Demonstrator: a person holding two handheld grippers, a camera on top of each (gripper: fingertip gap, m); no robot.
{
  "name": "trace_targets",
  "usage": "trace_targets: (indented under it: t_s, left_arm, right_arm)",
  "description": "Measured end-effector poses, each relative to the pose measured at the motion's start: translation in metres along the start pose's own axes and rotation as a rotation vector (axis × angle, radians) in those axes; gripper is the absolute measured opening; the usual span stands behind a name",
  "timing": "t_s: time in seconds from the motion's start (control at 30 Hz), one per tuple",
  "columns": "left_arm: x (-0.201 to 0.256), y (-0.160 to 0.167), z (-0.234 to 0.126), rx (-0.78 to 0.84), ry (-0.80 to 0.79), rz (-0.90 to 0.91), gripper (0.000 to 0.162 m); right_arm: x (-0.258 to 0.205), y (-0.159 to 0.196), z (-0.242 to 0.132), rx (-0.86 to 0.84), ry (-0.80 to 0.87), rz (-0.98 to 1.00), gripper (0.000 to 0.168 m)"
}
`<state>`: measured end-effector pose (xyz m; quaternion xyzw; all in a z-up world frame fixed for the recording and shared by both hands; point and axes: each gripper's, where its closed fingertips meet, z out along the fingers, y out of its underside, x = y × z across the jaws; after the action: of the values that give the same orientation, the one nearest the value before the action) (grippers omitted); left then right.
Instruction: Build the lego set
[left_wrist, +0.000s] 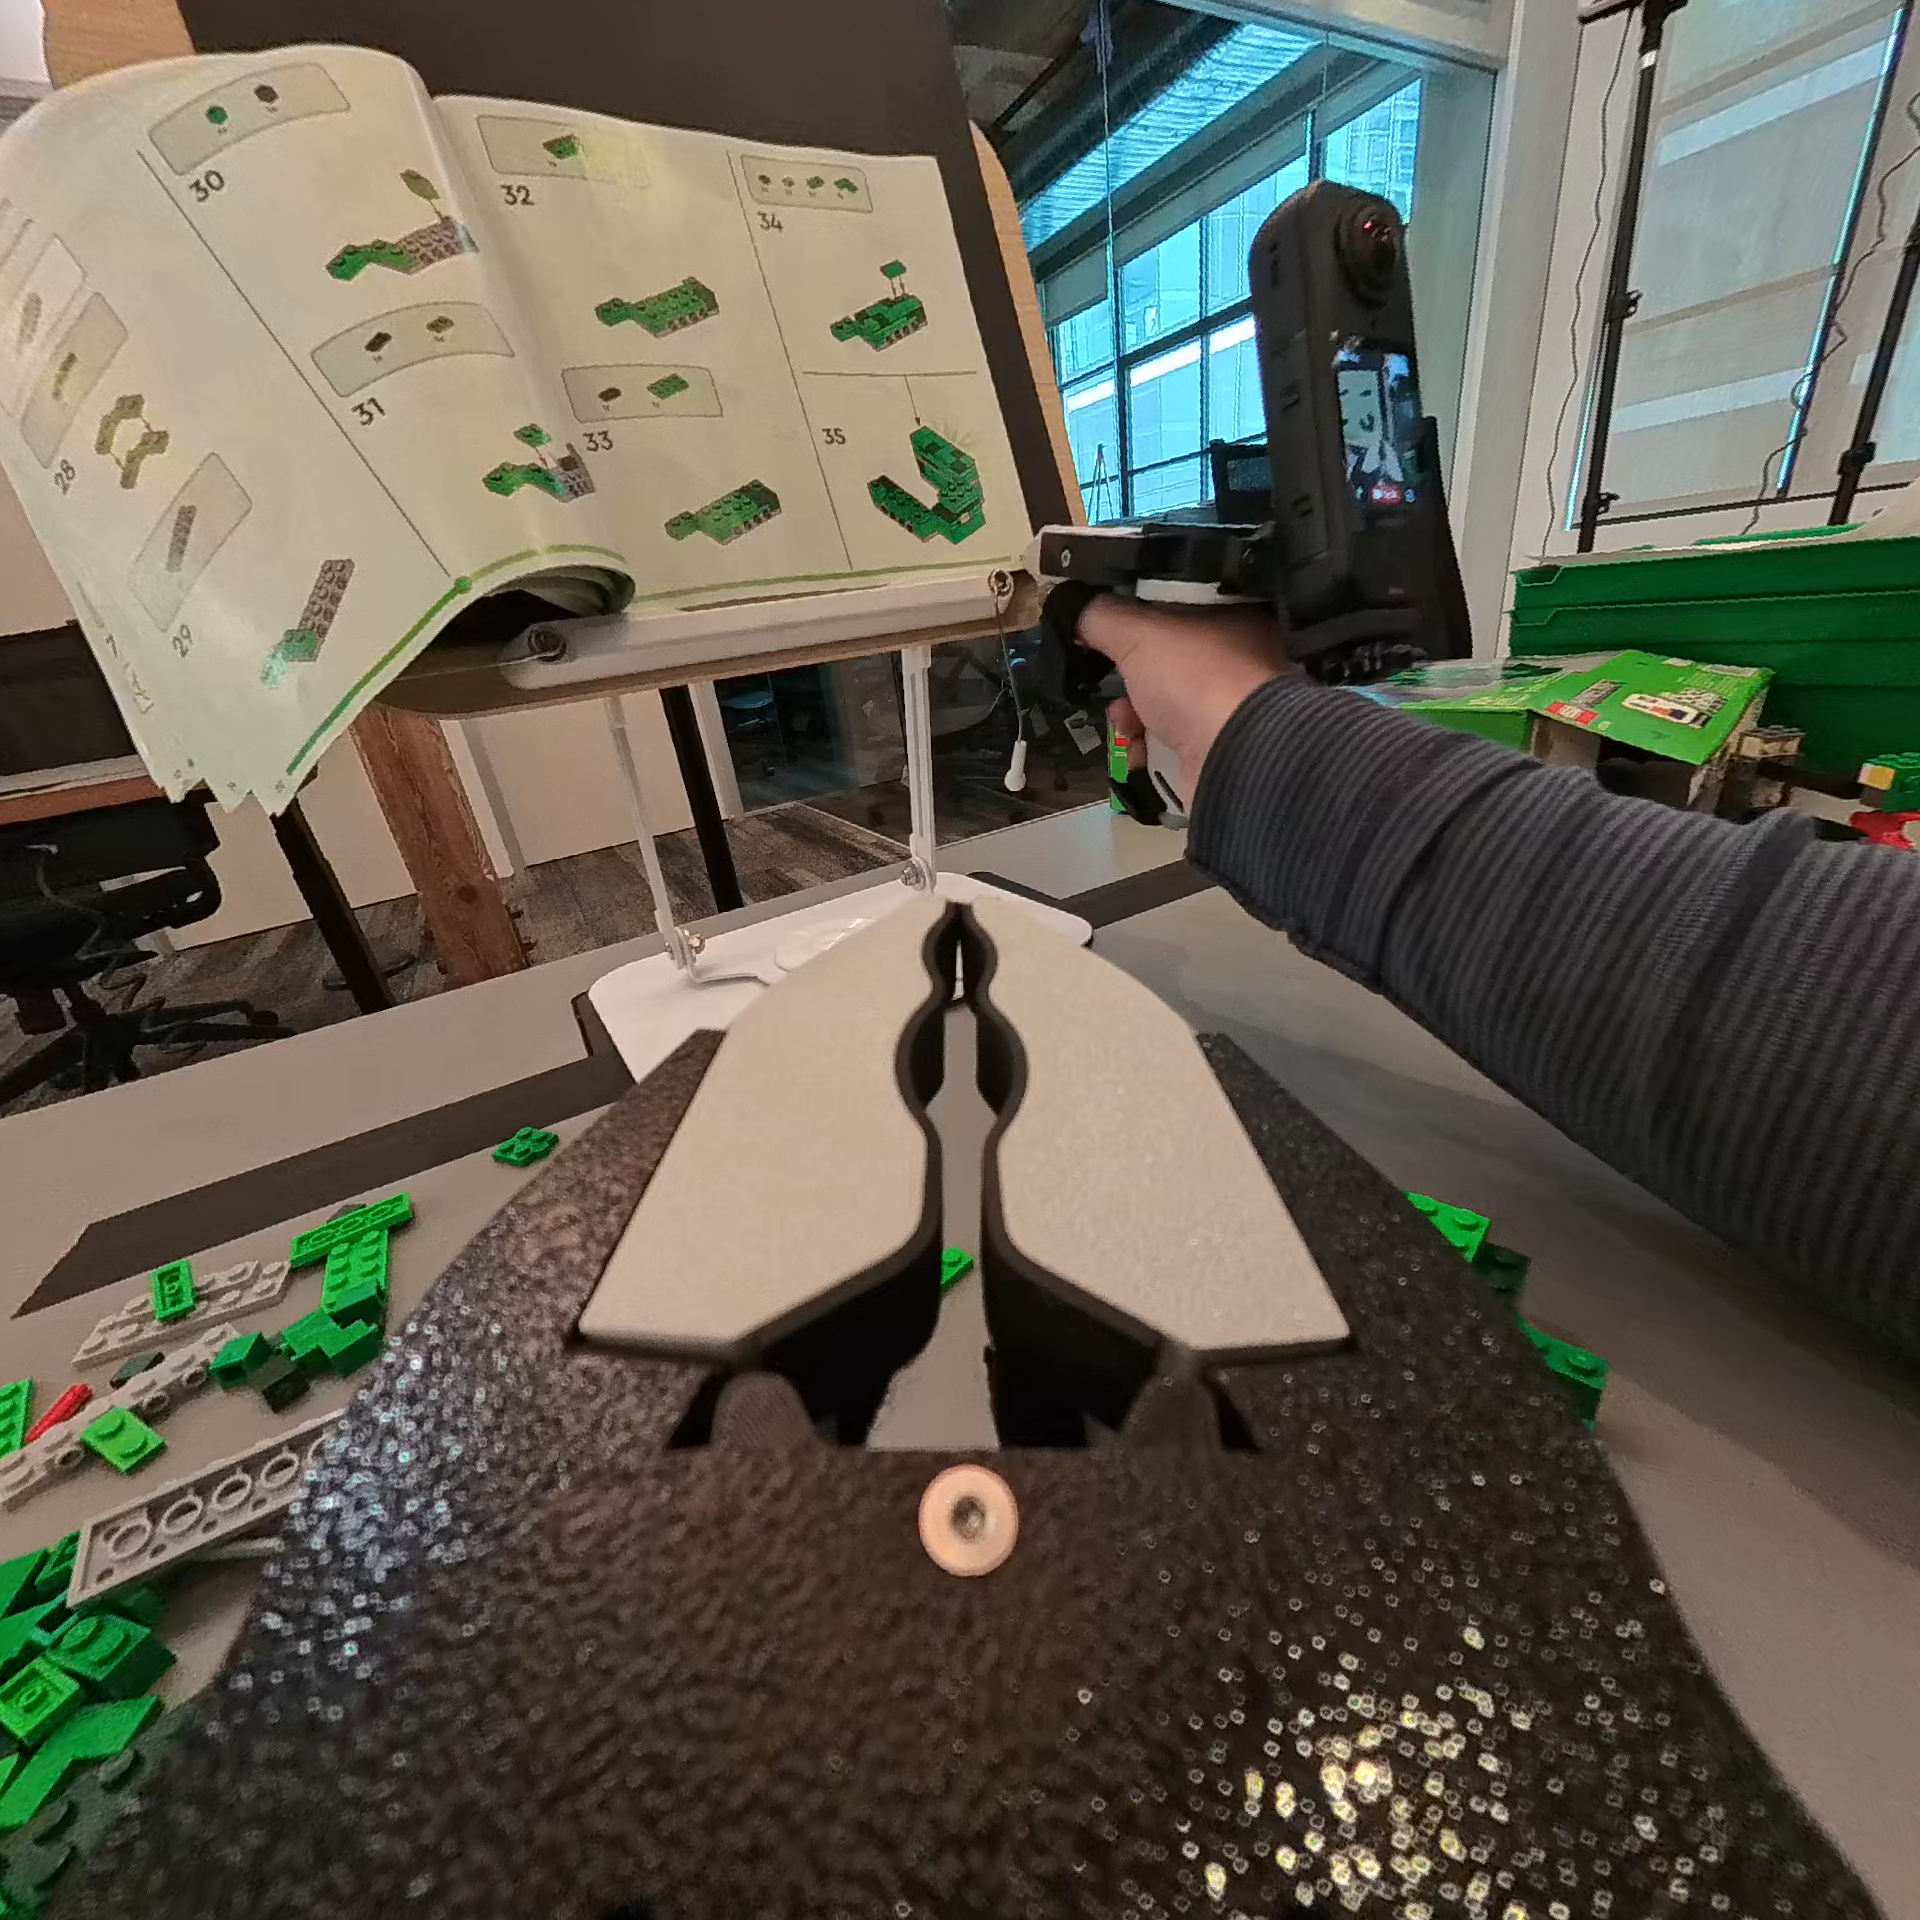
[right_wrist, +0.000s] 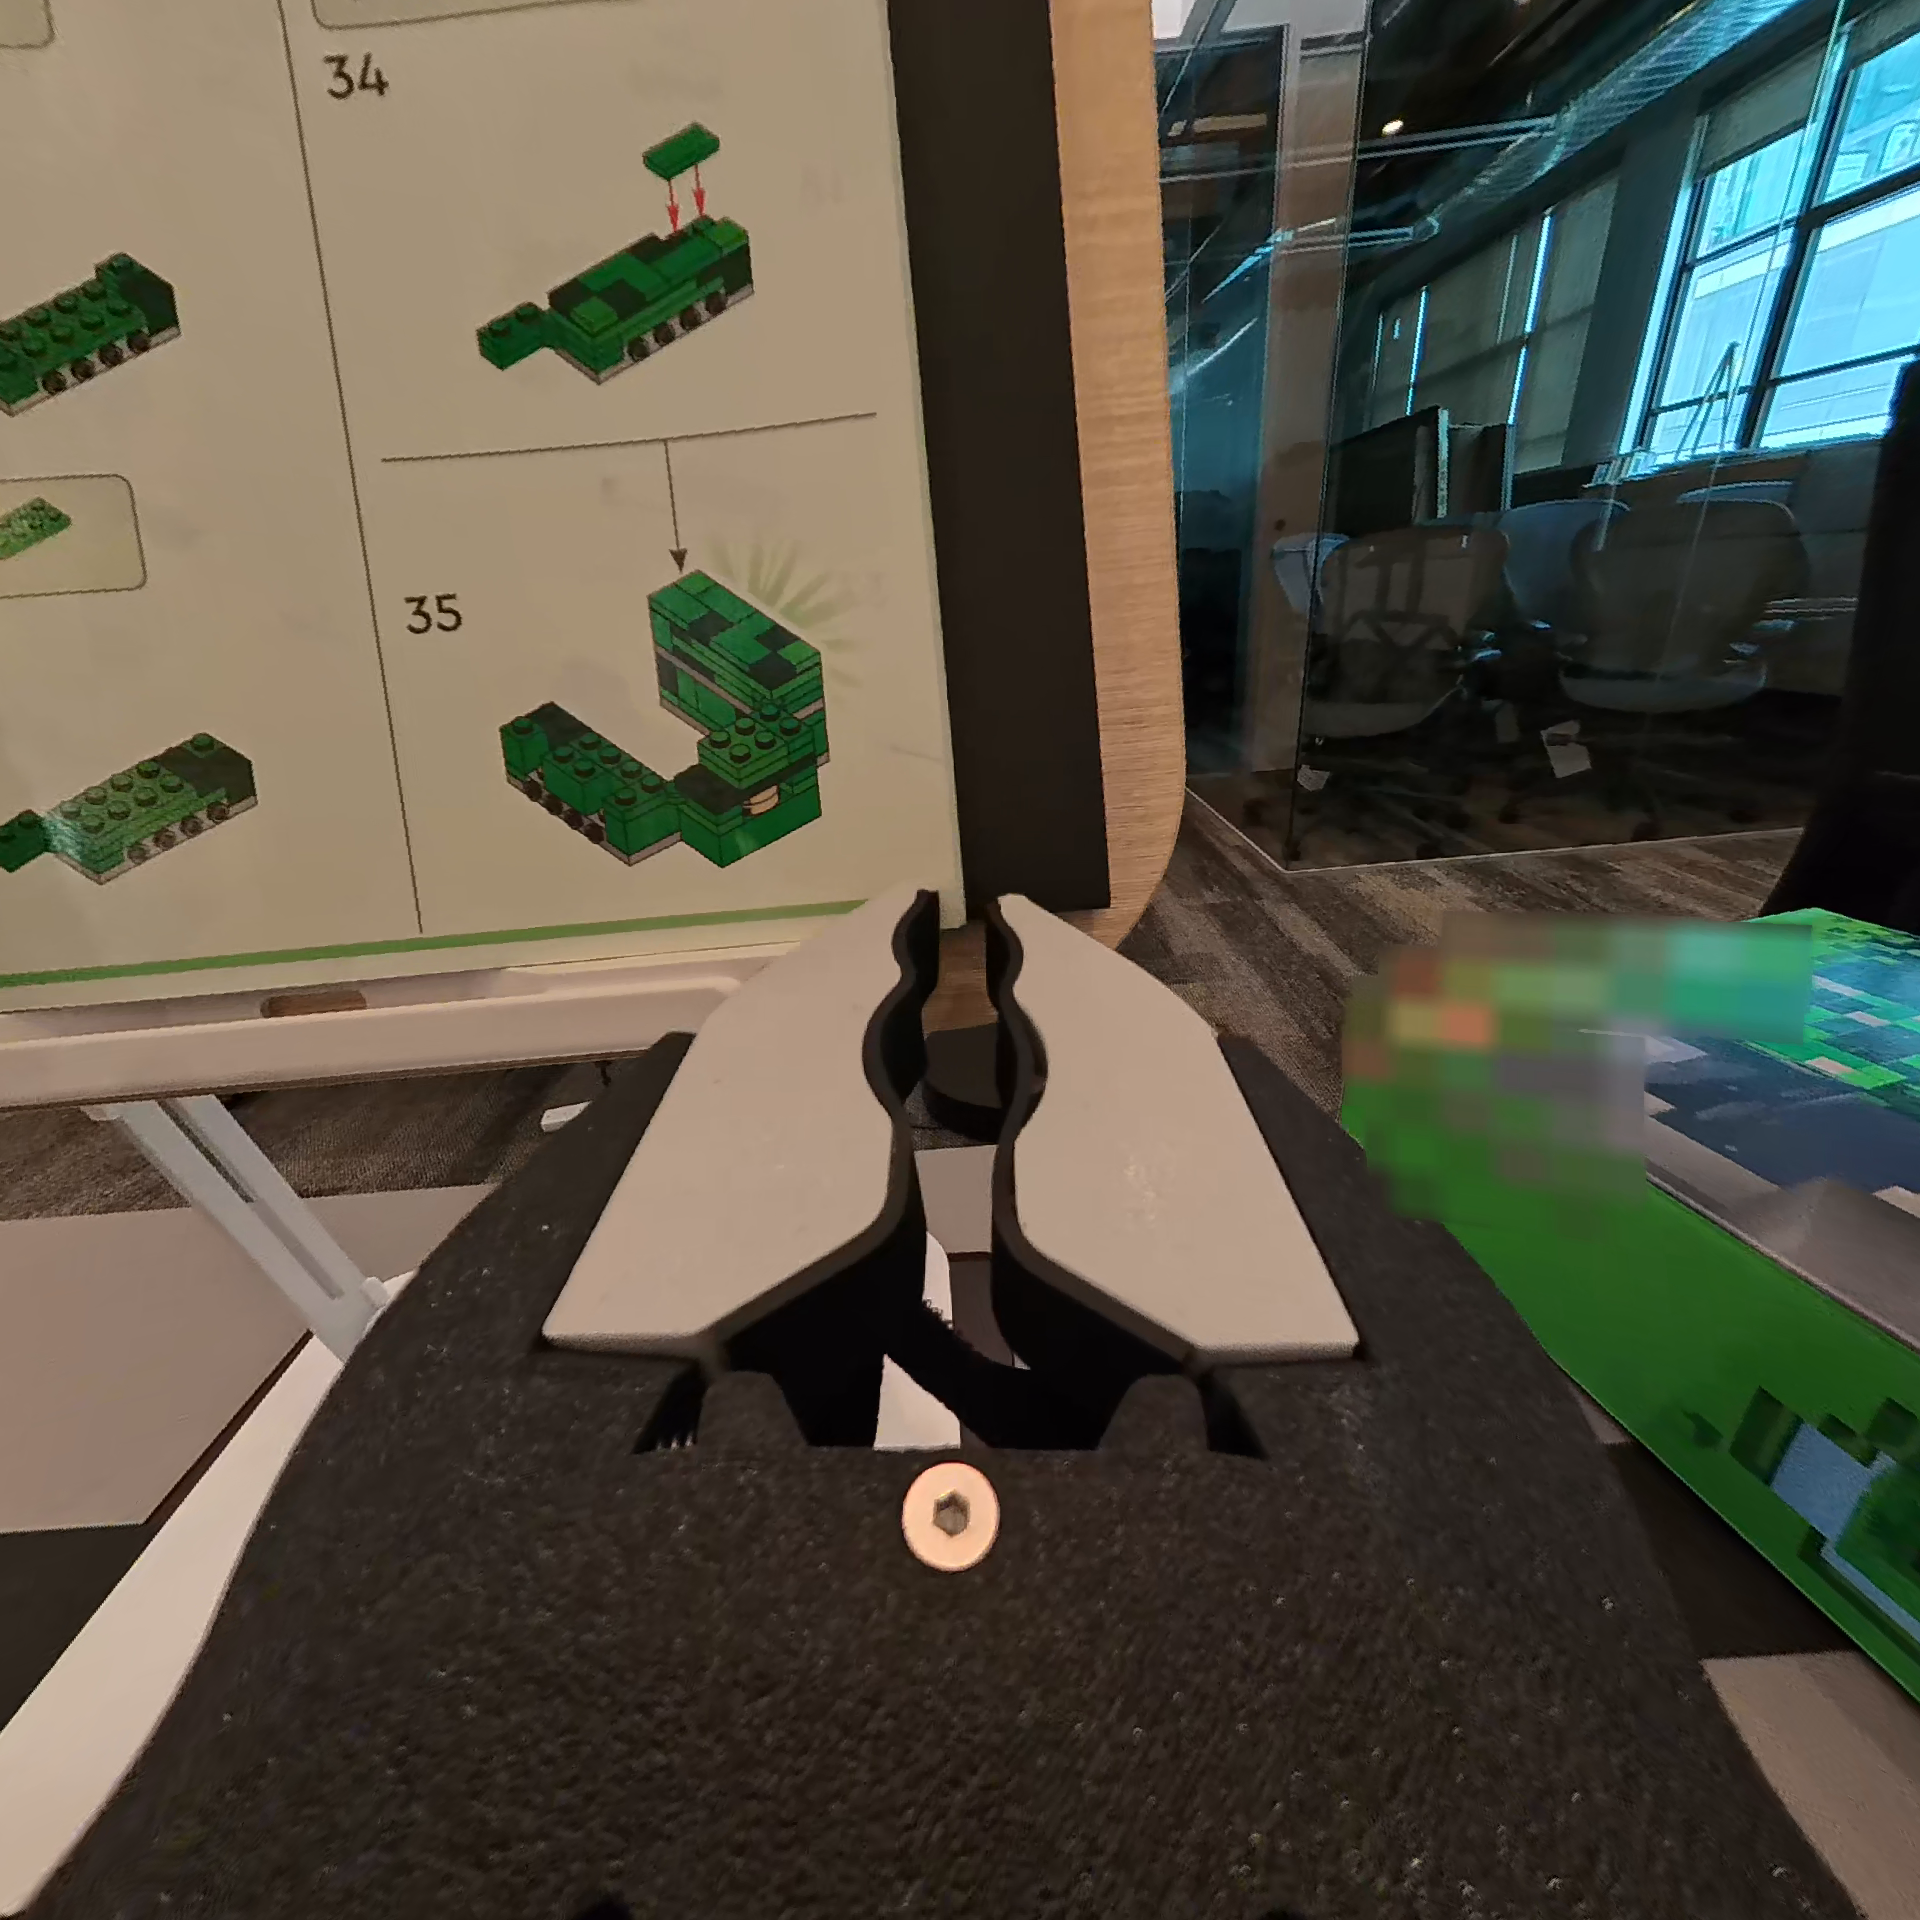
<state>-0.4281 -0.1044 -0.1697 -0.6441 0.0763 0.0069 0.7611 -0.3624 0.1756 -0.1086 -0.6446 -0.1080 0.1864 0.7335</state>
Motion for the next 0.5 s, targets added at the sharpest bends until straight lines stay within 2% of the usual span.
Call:
trace_targets:
  t_s: [0.33, 0.5]
  left_arm:
    - [0.000, 0.000, 0.000, 0.000, 0.001, 0.002, 0.000]
    - [0.000, 0.000, 0.000, 0.000, 0.001, 0.003, 0.000]
  right_arm:
    - [-0.001, 0.001, -0.001, -0.018, -0.015, -0.014, 0.000]
    - [-0.017, -0.005, -0.005, -0.007, -0.115, -0.058, 0.000]
